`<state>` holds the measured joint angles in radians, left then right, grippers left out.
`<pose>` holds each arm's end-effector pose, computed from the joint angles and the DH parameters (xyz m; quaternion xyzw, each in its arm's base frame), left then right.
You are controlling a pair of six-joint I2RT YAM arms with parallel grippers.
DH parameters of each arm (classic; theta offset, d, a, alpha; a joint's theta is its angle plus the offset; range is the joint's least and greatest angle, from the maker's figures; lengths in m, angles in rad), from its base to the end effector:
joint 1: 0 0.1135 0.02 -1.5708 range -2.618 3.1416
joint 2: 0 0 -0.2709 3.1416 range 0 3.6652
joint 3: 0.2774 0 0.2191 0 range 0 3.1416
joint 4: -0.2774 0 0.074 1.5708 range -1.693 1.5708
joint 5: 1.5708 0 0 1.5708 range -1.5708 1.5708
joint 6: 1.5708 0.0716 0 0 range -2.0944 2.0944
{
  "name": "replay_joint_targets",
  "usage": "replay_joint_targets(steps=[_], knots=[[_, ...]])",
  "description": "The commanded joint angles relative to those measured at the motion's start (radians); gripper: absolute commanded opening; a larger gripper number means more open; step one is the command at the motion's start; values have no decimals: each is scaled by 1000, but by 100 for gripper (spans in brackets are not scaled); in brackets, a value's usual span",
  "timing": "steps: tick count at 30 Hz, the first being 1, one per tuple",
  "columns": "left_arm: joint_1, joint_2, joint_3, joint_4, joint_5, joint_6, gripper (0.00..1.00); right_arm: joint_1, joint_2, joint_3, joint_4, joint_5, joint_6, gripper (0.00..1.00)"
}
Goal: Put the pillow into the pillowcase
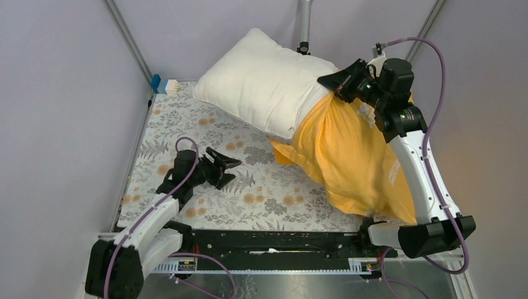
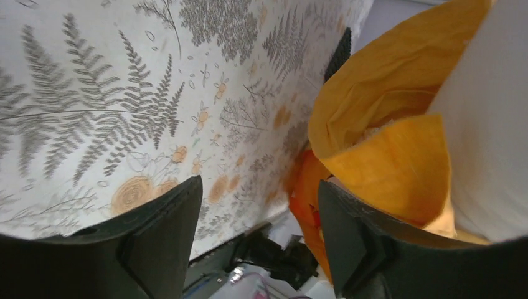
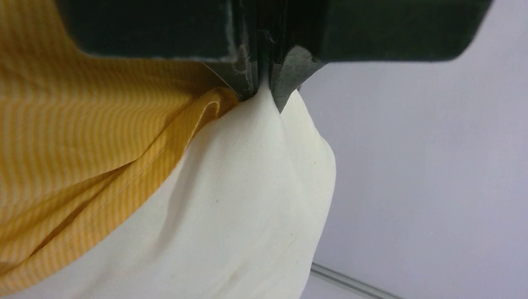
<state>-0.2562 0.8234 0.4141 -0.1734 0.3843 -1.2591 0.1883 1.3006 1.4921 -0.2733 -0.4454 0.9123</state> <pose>0.1579 -0.0691 0.2061 -0.3360 0.8014 -0.4420 0.2226 0.2705 0.0830 0.4623 0.1141 0.7238 0.4840 0.4784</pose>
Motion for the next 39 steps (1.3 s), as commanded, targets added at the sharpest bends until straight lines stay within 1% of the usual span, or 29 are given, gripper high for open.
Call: replay_joint_targets(steps=[1,3,5,6,8,10,12,14,17,20,24,25,28,32,33,35,37,38,39], knots=[[-20,166,-88,596,190,-262,73,-6,-104,40,308,-98,99,0],[-73,245,-110,750,190,-362,80,-6,-114,39,329,-107,109,0],[-146,358,-145,955,168,-492,83,-6,-124,39,343,-109,117,0],[-202,415,-172,1072,132,-562,84,-5,-127,39,346,-111,119,0],[-274,547,-183,1282,84,-675,85,-5,-134,43,347,-114,120,0],[-350,685,-156,1468,40,-767,83,-6,-145,45,346,-111,120,0],[-415,799,-108,1577,0,-835,81,-6,-153,48,345,-114,121,0],[-460,878,-71,1608,-46,-873,81,-6,-160,52,344,-115,122,0],[-488,962,-31,1650,-113,-909,81,-5,-174,46,336,-111,122,0],[-507,1035,27,1698,-121,-946,79,-6,-189,34,335,-115,125,0],[-535,1067,94,1632,-135,-938,79,-6,-202,27,327,-112,121,0],[-545,1084,124,1640,-134,-940,78,-6,-203,32,321,-112,117,0],[-575,1141,182,1679,-141,-969,74,-5,-208,38,302,-105,102,0],[-600,1159,226,1654,-160,-970,68,-6,-211,32,300,-109,101,0],[-603,1167,232,1669,-168,-978,66,-6,-214,27,301,-108,99,0],[-604,1174,239,1702,-187,-989,54,-6,-221,17,299,-110,96,0],[-592,1167,245,1704,-192,-985,45,-6,-224,6,301,-115,96,0],[-581,1162,248,1701,-191,-981,39,-6,-227,2,301,-118,94,0],[-569,1155,249,1700,-190,-974,28,-6,-230,-3,301,-122,93,0]])
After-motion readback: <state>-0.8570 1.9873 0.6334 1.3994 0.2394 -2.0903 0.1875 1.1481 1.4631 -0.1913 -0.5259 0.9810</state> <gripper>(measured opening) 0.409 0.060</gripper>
